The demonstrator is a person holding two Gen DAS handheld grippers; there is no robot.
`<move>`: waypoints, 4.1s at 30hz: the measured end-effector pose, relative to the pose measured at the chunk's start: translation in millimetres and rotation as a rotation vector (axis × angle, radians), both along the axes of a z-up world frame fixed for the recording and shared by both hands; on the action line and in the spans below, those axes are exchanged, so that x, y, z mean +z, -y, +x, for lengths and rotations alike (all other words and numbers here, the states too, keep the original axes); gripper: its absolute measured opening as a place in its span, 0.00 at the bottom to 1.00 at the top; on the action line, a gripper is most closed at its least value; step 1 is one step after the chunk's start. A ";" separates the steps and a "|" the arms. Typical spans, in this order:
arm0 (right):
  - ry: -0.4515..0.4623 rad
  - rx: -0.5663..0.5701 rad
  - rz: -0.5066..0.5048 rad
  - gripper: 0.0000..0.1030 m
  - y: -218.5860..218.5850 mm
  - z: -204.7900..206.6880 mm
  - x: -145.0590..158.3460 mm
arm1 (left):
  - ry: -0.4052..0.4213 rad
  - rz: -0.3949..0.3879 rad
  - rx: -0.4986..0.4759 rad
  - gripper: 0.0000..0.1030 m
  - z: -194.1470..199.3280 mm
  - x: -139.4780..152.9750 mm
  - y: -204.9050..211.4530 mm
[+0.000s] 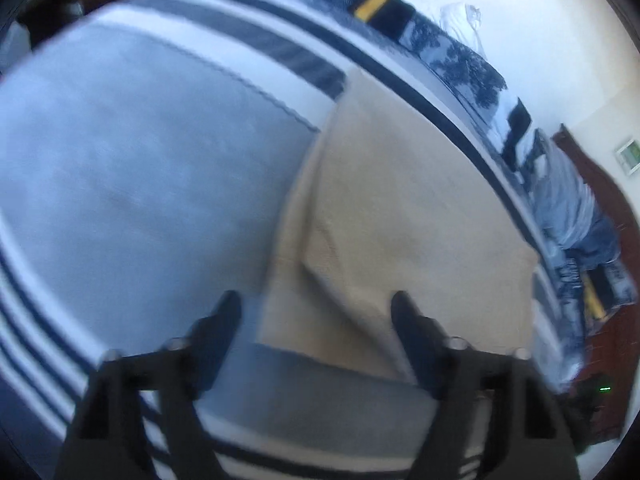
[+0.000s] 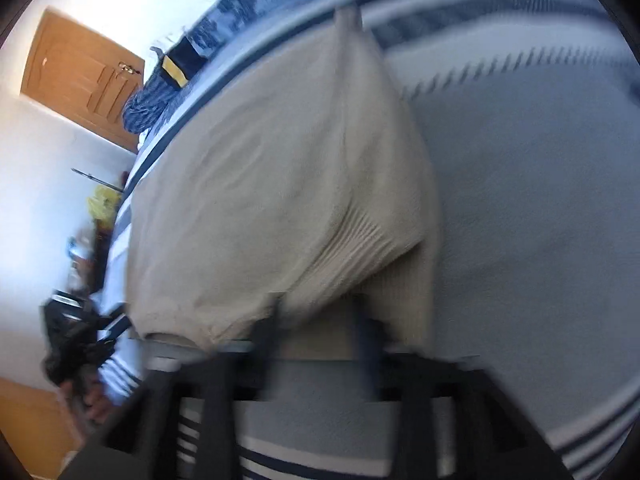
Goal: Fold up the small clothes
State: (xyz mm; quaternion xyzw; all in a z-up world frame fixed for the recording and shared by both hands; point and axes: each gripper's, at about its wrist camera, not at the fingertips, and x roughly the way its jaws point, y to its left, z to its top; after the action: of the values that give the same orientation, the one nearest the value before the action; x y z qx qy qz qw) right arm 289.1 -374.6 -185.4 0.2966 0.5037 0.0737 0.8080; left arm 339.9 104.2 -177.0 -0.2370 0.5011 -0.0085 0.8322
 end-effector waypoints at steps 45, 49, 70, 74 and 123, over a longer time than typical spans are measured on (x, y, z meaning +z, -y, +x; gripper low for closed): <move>0.007 0.026 -0.192 0.63 -48.4 -97.2 66.2 | -0.045 -0.087 -0.015 0.45 -54.5 -36.7 -44.7; 0.041 0.138 -0.062 0.64 -91.2 -67.8 100.8 | -0.031 -0.114 -0.009 0.56 -51.4 -45.0 -47.0; -0.294 0.659 -0.200 0.71 -393.6 172.2 53.2 | -0.014 -0.196 -0.109 0.10 -37.9 -31.5 -48.8; -0.372 0.722 -0.250 0.68 -428.8 189.7 14.7 | -0.014 -0.302 -0.090 0.10 -37.3 -32.0 -57.8; 0.082 0.200 0.313 0.10 32.7 82.7 67.3 | 0.172 0.152 -0.743 0.08 -74.7 76.7 344.3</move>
State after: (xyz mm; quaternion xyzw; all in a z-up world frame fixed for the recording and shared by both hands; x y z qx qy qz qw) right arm 371.8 -407.2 -118.1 0.3638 0.4799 0.2431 0.7605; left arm 265.2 -240.1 -100.3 0.0246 0.4802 -0.2920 0.8268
